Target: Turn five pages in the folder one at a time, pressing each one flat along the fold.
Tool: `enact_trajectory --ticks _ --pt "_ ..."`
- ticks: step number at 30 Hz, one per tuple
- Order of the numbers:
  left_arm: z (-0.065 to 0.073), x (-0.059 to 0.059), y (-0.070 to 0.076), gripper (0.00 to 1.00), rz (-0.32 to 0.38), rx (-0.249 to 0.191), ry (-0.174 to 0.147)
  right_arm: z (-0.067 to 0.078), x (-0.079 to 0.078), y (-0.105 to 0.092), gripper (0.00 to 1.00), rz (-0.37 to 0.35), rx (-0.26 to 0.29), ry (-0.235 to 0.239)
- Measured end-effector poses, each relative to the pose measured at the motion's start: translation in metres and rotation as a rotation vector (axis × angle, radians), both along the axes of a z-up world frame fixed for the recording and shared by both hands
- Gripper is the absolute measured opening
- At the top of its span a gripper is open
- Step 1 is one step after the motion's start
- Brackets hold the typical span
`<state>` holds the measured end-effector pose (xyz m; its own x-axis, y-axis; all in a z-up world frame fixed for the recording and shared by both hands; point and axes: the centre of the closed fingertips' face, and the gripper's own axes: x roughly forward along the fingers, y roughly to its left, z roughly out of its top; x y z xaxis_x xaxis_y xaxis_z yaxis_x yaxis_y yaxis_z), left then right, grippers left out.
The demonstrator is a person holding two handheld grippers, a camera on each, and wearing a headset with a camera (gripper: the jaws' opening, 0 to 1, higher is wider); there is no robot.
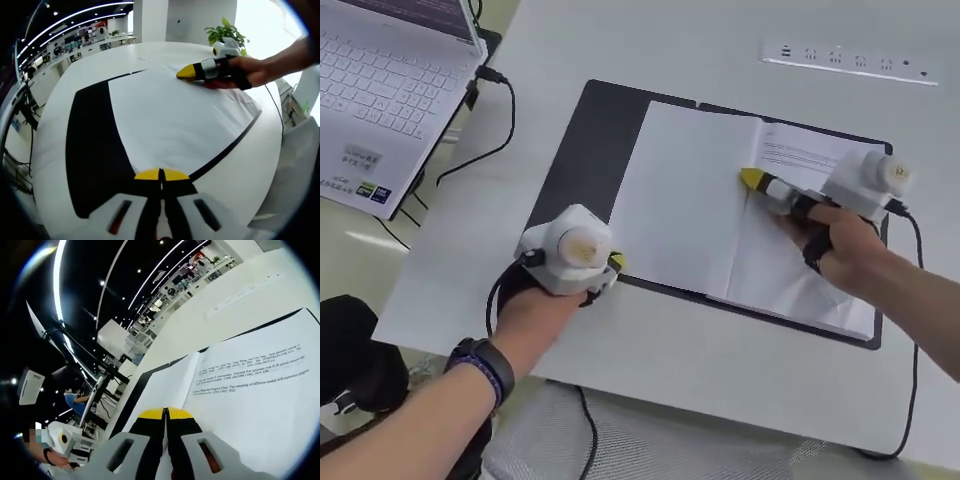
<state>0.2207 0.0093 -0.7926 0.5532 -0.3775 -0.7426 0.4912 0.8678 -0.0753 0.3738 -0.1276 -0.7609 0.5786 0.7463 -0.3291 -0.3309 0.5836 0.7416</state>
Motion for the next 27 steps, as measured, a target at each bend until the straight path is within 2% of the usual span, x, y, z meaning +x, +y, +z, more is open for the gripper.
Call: enact_trajectory --ticks 3,9,16,19,23,27 --pt "0.0 0.0 0.0 0.0 0.001 0.0 -0.001 0.002 0.005 0.0 0.0 -0.023 0.01 0.005" --pt "0.0 0.0 0.0 0.0 0.008 -0.006 0.005 -0.005 0.024 -0.007 0.0 -0.064 0.023 0.011" --pt "0.0 -0.001 0.0 0.0 0.023 -0.016 0.002 0.0 0.037 -0.007 0.0 -0.141 0.028 0.014" --pt "0.0 -0.001 0.0 0.0 0.017 -0.01 0.001 -0.003 0.047 -0.008 0.0 -0.165 0.026 0.009" --pt "0.0 -0.001 0.0 0.0 0.023 -0.015 0.001 -0.001 0.056 -0.009 0.0 -0.206 0.055 0.02" --pt "0.0 -0.001 0.001 0.0 0.024 -0.015 -0.003 -0.001 0.065 -0.008 0.0 -0.211 0.051 0.016"
